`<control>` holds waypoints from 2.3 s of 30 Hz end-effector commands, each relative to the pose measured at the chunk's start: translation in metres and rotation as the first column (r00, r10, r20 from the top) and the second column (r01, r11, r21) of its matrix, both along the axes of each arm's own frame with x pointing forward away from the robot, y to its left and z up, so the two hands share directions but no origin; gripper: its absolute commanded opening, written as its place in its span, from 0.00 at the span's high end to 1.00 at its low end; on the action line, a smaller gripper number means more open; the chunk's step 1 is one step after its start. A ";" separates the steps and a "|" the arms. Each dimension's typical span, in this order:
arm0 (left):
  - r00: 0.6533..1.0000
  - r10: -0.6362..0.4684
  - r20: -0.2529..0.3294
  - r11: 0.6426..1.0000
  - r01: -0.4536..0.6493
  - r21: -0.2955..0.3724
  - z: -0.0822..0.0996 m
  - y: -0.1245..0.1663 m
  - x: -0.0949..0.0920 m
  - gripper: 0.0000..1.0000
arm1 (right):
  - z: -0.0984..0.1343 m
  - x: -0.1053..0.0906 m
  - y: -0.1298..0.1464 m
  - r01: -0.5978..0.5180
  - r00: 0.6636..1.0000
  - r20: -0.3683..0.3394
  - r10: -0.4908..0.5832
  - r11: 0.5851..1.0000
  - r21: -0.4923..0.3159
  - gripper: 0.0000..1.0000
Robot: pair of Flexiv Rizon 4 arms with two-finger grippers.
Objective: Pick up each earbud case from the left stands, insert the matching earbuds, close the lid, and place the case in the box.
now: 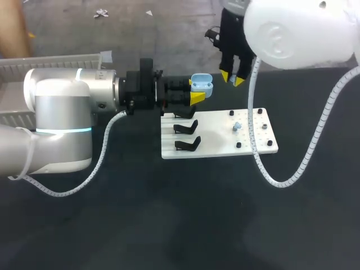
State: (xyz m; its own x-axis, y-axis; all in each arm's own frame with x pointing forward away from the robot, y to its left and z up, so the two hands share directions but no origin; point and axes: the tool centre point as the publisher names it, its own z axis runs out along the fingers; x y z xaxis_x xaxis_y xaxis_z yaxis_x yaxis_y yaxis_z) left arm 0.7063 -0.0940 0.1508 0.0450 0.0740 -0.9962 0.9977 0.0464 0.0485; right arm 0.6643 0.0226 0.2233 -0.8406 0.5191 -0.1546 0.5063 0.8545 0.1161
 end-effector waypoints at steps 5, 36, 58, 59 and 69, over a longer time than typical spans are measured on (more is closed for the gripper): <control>1.000 0.007 0.006 1.000 -0.007 -0.005 -0.001 0.000 -0.002 1.00 | 0.005 0.016 0.029 -0.056 0.998 -0.043 0.054 0.998 -0.042 1.00; 1.000 0.007 0.006 1.000 -0.007 -0.005 -0.001 0.000 -0.002 1.00 | -0.013 0.027 0.048 -0.132 0.989 -0.072 0.126 0.988 -0.079 1.00; 1.000 0.007 0.006 1.000 -0.007 -0.005 -0.001 0.000 -0.002 1.00 | -0.019 0.030 0.046 -0.130 0.989 -0.081 0.123 0.988 -0.078 1.00; 1.000 0.007 0.006 1.000 -0.007 -0.005 -0.001 0.000 -0.002 1.00 | -0.020 0.031 0.046 -0.129 0.989 -0.080 0.122 0.989 -0.079 1.00; 1.000 0.007 0.006 1.000 -0.007 -0.005 -0.001 0.000 -0.002 1.00 | -0.023 0.032 0.046 -0.129 0.989 -0.085 0.123 0.988 -0.080 1.00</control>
State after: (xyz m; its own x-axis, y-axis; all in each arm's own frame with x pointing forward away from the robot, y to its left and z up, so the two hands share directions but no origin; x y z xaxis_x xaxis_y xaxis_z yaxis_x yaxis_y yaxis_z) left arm 0.7063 -0.0941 0.1508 0.0450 0.0740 -0.9962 0.9977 0.0464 0.0485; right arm 0.6936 0.0667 0.2010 -0.9094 0.3963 -0.1264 0.3984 0.9172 0.0088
